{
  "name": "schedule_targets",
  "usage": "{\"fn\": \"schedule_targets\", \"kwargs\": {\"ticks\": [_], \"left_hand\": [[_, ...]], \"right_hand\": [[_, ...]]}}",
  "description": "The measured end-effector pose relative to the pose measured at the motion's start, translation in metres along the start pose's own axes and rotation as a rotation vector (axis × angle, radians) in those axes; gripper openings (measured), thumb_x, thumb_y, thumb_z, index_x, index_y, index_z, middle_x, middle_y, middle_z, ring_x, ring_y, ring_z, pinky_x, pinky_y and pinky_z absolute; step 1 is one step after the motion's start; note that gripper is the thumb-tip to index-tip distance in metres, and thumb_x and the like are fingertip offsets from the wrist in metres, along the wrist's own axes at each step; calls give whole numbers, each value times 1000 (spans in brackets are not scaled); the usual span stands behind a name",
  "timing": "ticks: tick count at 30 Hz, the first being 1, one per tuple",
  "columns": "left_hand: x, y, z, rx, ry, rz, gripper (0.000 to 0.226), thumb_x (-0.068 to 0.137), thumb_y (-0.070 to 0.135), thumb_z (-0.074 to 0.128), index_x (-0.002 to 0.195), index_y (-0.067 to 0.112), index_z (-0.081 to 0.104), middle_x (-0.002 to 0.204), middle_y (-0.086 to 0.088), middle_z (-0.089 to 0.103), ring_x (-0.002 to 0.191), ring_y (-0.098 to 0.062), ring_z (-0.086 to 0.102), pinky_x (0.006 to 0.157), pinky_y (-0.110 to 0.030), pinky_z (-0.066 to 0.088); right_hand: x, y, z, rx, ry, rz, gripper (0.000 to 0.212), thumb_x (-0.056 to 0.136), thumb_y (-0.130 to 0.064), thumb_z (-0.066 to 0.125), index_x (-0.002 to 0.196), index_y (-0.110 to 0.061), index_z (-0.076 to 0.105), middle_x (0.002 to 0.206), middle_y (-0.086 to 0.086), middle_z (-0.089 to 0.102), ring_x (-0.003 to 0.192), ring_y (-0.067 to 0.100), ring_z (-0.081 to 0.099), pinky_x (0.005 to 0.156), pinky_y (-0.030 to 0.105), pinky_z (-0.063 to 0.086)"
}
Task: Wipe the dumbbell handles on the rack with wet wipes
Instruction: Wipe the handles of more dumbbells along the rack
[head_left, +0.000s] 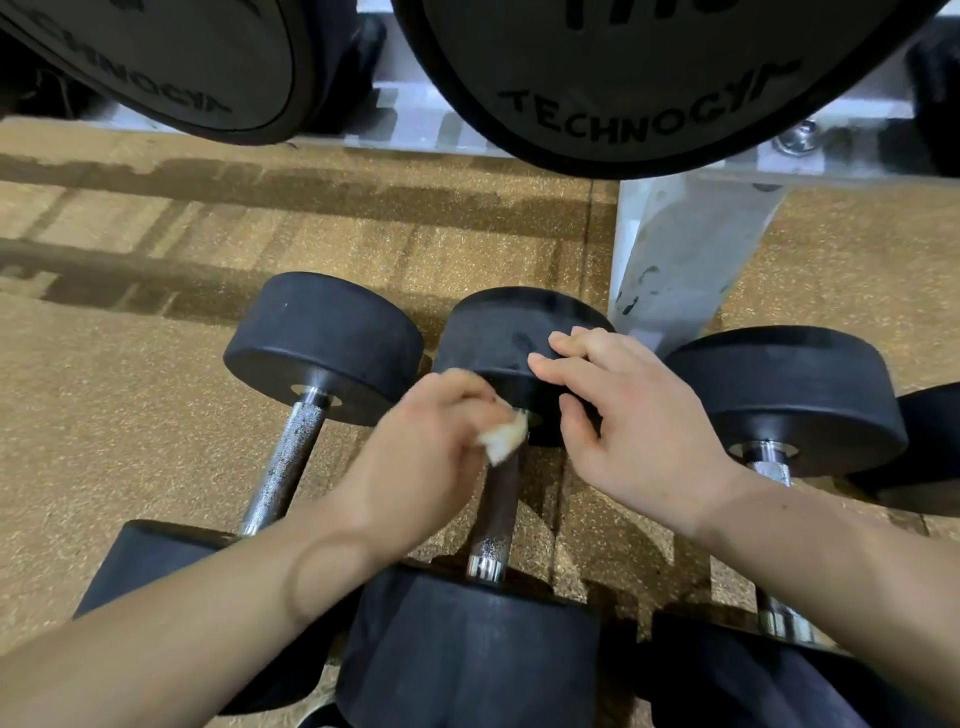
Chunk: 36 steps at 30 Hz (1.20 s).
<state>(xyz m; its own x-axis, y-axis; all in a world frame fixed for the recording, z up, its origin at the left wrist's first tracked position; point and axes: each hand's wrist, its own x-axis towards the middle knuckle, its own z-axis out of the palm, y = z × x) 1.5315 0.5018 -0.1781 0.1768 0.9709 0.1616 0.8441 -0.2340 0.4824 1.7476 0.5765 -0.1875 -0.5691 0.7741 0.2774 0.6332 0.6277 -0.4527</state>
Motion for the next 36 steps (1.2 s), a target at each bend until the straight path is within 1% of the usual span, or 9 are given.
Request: {"fn": "schedule_targets", "kwargs": {"ticks": [3,6,11,15,17,22,27,31,36], "left_hand": [[1,-4,22,73,-192,131,33,91,23,45,105,25,74,99,2,54,84,-20,52,74,-38,48],[3,-10,29,-127,-265,93,24,86,13,56,105,19,69,98,11,49,82,-5,48,77,-20,42],[-3,3,6,-310,-605,96,12,85,4,70,78,13,75,76,12,66,73,-9,63,69,-21,50],[10,-7,15,-164,-200,108,19,87,8,63,97,17,76,88,5,61,79,-12,60,71,-27,51],[9,-8,24,-57,-147,115,27,87,17,50,103,18,73,98,2,58,80,-11,57,71,-22,48],[5,-1,18,-159,-428,42,27,84,0,57,83,19,77,89,9,64,82,9,57,78,-5,40],[-7,11,-10,-322,-914,-437,23,91,8,68,95,25,83,84,18,77,79,11,66,76,-7,48],[-21,22,-31,-553,-551,-654,15,91,-2,62,96,-3,76,92,-15,75,79,-15,61,78,-30,51],[-63,10,-83,-656,-242,-792,14,101,13,64,103,8,77,84,-1,73,75,-8,60,72,-20,45]], "right_hand": [[-1,0,1,13,9,-5,46,91,-8,64,133,-25,69,137,0,63,134,23,55,96,44,57],[-1,1,1,33,-4,0,46,92,-8,62,134,-24,69,138,1,62,135,24,54,98,46,57],[-2,3,0,40,-14,2,47,92,-7,62,135,-24,69,138,2,62,135,25,54,100,48,56],[1,-2,1,32,-7,14,46,91,-8,63,134,-24,70,137,2,63,133,26,55,99,47,56],[1,-4,1,27,-13,14,46,90,-8,63,134,-23,70,138,3,63,134,28,55,99,47,56],[1,-5,-3,47,-49,39,45,92,-9,62,134,-22,69,137,4,63,135,28,53,100,47,55],[5,-13,-10,-3,-50,25,35,91,-12,65,125,-14,74,125,7,64,132,27,54,96,47,58],[9,-30,-11,-22,-12,-106,31,90,-13,64,118,-12,77,133,9,63,139,27,51,116,40,43],[16,-78,11,177,-52,-163,27,92,-13,64,115,-19,77,126,-3,61,126,17,56,99,41,54]]}}
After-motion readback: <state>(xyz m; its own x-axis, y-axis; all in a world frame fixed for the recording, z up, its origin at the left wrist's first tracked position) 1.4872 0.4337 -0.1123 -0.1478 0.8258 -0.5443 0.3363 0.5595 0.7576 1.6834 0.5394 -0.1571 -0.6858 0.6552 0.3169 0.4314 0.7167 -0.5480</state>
